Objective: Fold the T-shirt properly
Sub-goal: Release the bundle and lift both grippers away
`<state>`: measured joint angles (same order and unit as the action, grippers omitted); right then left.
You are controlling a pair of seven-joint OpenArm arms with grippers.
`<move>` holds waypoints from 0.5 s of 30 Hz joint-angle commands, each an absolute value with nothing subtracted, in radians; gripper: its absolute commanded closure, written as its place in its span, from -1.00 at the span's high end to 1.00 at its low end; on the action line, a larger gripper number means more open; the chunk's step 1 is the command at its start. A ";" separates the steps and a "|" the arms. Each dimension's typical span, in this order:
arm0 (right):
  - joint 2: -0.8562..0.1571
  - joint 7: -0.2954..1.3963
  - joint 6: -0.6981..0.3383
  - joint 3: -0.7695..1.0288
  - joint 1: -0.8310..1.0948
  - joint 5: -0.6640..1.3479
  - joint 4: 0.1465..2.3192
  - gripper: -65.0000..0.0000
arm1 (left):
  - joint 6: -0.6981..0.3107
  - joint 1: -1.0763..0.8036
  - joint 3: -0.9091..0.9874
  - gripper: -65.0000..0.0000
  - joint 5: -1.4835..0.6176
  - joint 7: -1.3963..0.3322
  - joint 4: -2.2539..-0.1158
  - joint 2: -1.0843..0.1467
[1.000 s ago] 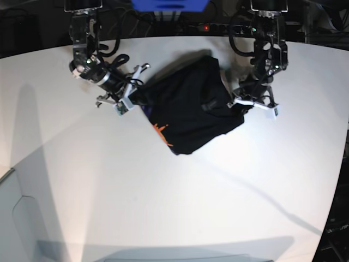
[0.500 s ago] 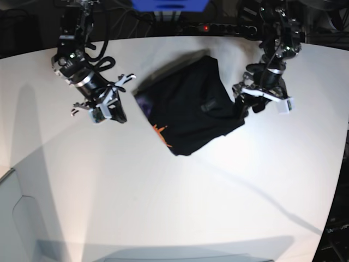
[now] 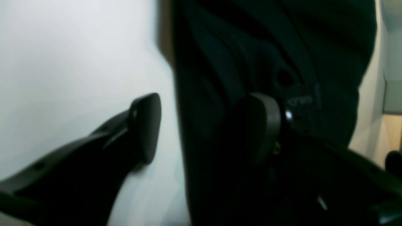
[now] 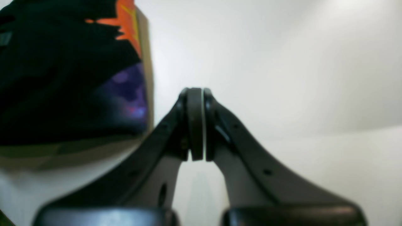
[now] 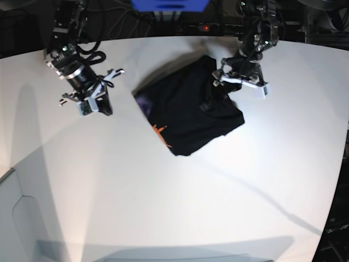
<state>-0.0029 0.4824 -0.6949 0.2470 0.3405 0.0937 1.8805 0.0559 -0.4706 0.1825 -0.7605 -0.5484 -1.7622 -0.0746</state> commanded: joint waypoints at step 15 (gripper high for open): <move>-0.005 0.456 -0.698 0.249 0.372 0.113 1.931 -1.00 | 0.050 -0.526 0.182 0.23 -0.943 -0.538 -1.914 -0.145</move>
<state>-0.0021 0.4850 -0.6952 0.2466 0.3721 0.0940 1.9129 0.0490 -0.5270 0.1795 -0.9321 -0.5449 -1.9022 -0.1432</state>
